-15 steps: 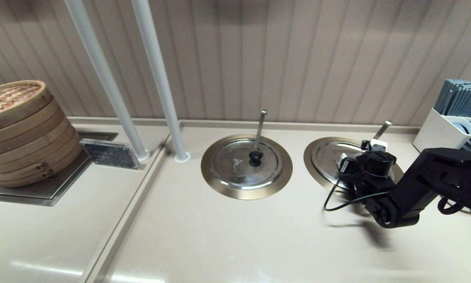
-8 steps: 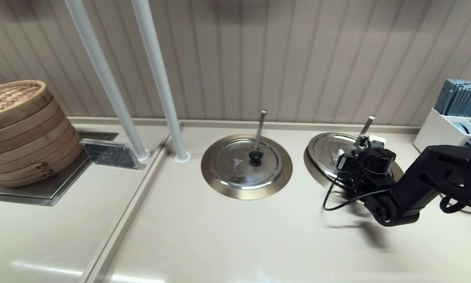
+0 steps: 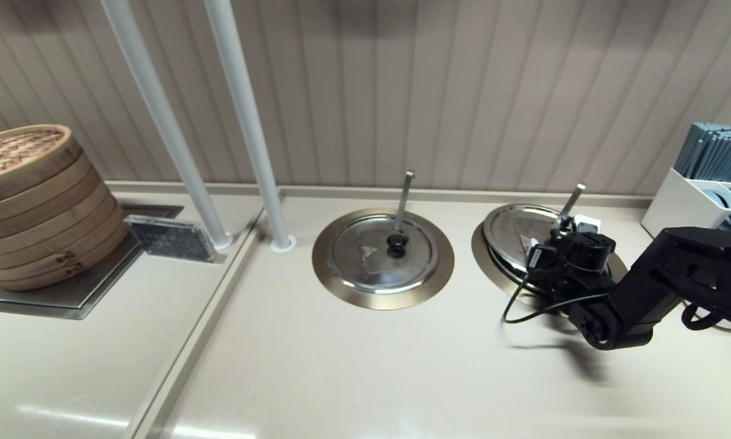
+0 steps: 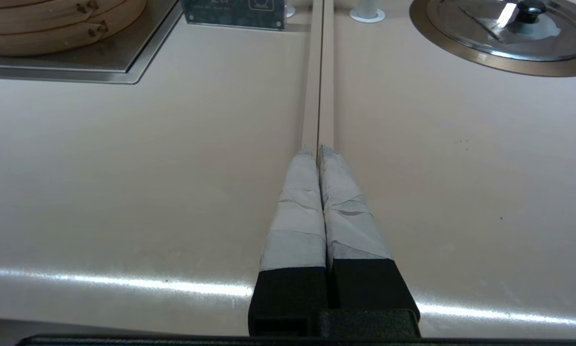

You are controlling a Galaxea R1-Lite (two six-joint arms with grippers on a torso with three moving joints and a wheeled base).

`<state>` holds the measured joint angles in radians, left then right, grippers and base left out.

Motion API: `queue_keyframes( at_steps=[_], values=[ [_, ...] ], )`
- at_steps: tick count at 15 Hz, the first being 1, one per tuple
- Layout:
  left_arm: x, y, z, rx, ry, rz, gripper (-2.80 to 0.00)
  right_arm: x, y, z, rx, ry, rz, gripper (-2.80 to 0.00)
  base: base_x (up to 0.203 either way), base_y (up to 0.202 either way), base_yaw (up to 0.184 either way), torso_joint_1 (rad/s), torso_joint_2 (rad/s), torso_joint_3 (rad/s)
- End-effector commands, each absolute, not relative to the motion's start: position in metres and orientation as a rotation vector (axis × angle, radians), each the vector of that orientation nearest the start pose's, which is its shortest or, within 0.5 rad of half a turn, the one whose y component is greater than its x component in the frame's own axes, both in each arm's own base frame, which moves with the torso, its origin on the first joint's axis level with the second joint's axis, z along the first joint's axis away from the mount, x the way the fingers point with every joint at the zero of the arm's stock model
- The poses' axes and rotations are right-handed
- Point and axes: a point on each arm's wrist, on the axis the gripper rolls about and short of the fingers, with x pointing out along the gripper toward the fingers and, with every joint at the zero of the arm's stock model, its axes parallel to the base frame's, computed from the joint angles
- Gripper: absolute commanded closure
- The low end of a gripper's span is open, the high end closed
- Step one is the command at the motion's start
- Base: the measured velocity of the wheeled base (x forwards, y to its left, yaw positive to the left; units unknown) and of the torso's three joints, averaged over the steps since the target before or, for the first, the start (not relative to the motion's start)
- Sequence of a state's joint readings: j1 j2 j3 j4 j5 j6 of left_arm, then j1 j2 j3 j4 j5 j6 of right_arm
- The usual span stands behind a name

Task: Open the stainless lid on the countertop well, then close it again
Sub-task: Open the lid

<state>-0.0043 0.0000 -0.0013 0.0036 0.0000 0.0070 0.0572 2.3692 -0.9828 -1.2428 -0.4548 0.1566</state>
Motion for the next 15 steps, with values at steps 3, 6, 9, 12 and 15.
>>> queue_keyframes(
  at_steps=[3, 6, 9, 12, 15],
  values=[
    [-0.023, 0.0, 0.076, 0.006, 0.002, -0.005, 0.0, 0.42, 0.01, 0.034, 0.096, 0.174, -0.418, -2.8, 0.0, 0.0, 0.0, 0.0, 0.0, 0.0],
    [-0.023, 0.0, 0.075, 0.006, 0.002, -0.005, 0.0, 0.418, 0.009, 0.038, 0.075, 0.202, -0.419, -2.8, 0.0, 0.0, 0.0, 0.0, 0.0, 0.0],
    [-0.023, 0.0, 0.075, 0.007, 0.003, -0.005, 0.0, 0.414, 0.001, 0.05, 0.044, 0.257, -0.44, -2.8, 0.0, 0.0, 0.0, 0.0, 0.0, 0.0],
    [-0.023, 0.0, 0.075, 0.006, 0.003, -0.005, 0.0, 0.409, -0.003, 0.057, 0.024, 0.315, -0.447, -2.8, 0.0, 0.0, 0.0, 0.0, 0.0, 0.0],
    [-0.023, 0.0, 0.075, 0.008, 0.003, -0.005, 0.0, 0.406, -0.003, 0.061, 0.017, 0.32, -0.439, -2.8, 0.0, 0.0, 0.0, 0.0, 0.0, 0.0]
  ],
)
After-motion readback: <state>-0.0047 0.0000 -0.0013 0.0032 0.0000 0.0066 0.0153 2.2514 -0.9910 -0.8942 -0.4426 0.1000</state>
